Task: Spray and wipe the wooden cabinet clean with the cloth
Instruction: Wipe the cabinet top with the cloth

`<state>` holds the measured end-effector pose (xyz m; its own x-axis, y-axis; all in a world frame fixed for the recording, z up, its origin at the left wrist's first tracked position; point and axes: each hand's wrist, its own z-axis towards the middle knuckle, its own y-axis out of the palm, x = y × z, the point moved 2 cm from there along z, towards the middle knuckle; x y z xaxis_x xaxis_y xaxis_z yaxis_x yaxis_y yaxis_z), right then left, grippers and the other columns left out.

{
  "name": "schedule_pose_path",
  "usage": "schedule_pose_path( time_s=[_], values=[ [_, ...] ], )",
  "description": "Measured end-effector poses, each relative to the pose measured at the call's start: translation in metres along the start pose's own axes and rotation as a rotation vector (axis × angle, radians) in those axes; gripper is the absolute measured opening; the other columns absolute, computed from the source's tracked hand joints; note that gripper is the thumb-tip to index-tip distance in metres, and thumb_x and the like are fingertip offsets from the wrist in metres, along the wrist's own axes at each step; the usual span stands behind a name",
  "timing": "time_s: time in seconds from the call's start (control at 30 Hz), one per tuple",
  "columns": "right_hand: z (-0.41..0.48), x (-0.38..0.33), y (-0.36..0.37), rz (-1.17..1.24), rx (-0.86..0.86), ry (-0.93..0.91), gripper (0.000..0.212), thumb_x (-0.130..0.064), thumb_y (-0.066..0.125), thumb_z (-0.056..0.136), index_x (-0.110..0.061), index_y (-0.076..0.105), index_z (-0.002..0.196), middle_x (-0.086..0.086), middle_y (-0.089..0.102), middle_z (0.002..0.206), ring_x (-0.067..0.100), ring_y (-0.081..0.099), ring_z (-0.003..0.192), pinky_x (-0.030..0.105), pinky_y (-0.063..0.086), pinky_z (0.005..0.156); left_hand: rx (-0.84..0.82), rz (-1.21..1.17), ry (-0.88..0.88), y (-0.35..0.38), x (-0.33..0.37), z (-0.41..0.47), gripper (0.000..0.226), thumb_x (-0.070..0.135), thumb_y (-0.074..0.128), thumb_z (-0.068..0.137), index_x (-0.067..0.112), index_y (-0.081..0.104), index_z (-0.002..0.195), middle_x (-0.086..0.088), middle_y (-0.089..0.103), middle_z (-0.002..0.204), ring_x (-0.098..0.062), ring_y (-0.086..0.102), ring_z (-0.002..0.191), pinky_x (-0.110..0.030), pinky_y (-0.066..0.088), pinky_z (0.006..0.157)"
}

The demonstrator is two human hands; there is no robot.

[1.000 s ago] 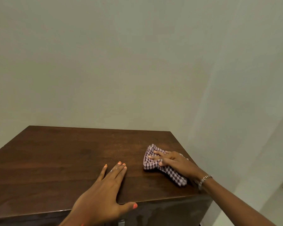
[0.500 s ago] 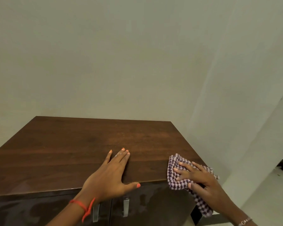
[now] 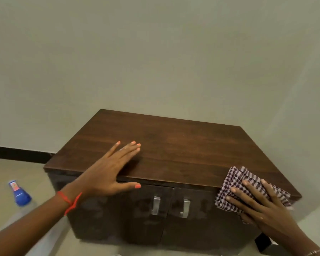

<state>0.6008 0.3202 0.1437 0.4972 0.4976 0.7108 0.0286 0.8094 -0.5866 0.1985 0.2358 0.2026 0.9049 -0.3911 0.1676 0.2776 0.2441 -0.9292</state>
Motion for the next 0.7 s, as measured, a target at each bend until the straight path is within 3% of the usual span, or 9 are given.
schedule_pose_path(
  time_s=[0.1, 0.2, 0.3, 0.37, 0.43, 0.5, 0.6, 0.7],
  values=[
    [0.038, -0.023, -0.006, 0.037, 0.043, -0.093, 0.049, -0.037, 0.015, 0.100, -0.027, 0.014, 0.147, 0.000, 0.005, 0.157, 0.025, 0.005, 0.144, 0.050, 0.006, 0.113, -0.013, 0.124, -0.106, -0.010, -0.044, -0.036, 0.096, 0.081, 0.033, 0.074, 0.019, 0.015, 0.146, 0.007, 0.011, 0.153, 0.003, -0.007, 0.138, -0.028, -0.013, 0.113],
    [0.083, -0.051, -0.016, 0.083, 0.057, -0.184, 0.050, -0.037, 0.010, 0.100, -0.024, 0.011, 0.148, 0.001, 0.002, 0.157, 0.024, 0.002, 0.144, 0.049, 0.003, 0.114, 0.063, 0.110, -0.224, -0.026, -0.067, -0.061, 0.102, 0.086, 0.027, 0.068, 0.022, 0.013, 0.146, 0.013, 0.006, 0.152, 0.005, -0.009, 0.137, -0.028, -0.014, 0.113],
    [0.135, -0.086, -0.028, 0.101, 0.069, -0.291, 0.052, -0.037, 0.006, 0.099, -0.019, 0.020, 0.147, 0.002, -0.001, 0.157, 0.023, 0.000, 0.143, 0.048, -0.001, 0.115, 0.101, -0.242, -0.382, -0.029, -0.079, -0.077, 0.099, 0.084, 0.032, 0.066, 0.031, 0.010, 0.146, 0.024, 0.001, 0.149, 0.014, -0.006, 0.133, -0.015, -0.005, 0.110],
    [0.173, -0.115, -0.038, 0.122, 0.099, -0.346, 0.052, -0.036, 0.007, 0.099, -0.019, 0.029, 0.143, 0.004, -0.003, 0.156, 0.023, -0.002, 0.143, 0.048, -0.002, 0.115, 0.147, -0.517, -0.456, -0.031, -0.080, -0.079, 0.093, 0.079, 0.039, 0.068, 0.036, 0.011, 0.145, 0.024, 0.005, 0.149, 0.015, 0.002, 0.133, -0.019, 0.007, 0.111],
    [0.210, -0.145, -0.049, 0.137, 0.142, -0.357, 0.051, -0.038, 0.016, 0.098, -0.018, 0.025, 0.145, 0.004, -0.001, 0.157, 0.023, -0.003, 0.143, 0.047, -0.002, 0.115, 0.200, -0.695, -0.526, -0.034, -0.081, -0.075, 0.082, 0.066, 0.042, 0.075, 0.034, 0.014, 0.145, 0.023, 0.010, 0.147, 0.011, 0.009, 0.133, -0.025, 0.011, 0.113],
    [0.243, -0.175, -0.058, 0.131, 0.157, -0.351, 0.060, -0.043, 0.028, 0.096, -0.015, 0.018, 0.147, 0.004, 0.003, 0.156, 0.024, -0.003, 0.143, 0.048, -0.002, 0.115, 0.213, -0.817, -0.565, -0.039, -0.086, -0.072, 0.077, 0.056, 0.040, 0.077, 0.030, 0.016, 0.145, 0.017, 0.016, 0.149, 0.004, 0.015, 0.133, -0.023, 0.016, 0.111],
    [0.283, -0.214, -0.066, 0.037, 0.161, -0.326, 0.069, -0.048, 0.031, 0.093, -0.011, 0.012, 0.148, 0.010, 0.005, 0.155, 0.030, -0.001, 0.143, 0.051, -0.002, 0.114, 0.201, -0.967, -0.583, -0.041, -0.094, -0.074, 0.080, 0.065, 0.043, 0.073, 0.033, 0.020, 0.143, 0.009, 0.021, 0.151, -0.007, 0.027, 0.132, -0.026, 0.026, 0.108],
    [0.313, -0.247, -0.068, -0.060, 0.175, -0.305, 0.072, -0.047, 0.030, 0.092, -0.007, 0.008, 0.148, 0.016, 0.005, 0.154, 0.033, 0.003, 0.143, 0.054, 0.002, 0.113, 0.202, -0.905, -0.593, -0.040, -0.106, -0.078, 0.074, 0.066, 0.041, 0.078, 0.035, 0.020, 0.142, 0.008, 0.019, 0.153, -0.004, 0.023, 0.132, -0.028, 0.020, 0.108]
  ],
)
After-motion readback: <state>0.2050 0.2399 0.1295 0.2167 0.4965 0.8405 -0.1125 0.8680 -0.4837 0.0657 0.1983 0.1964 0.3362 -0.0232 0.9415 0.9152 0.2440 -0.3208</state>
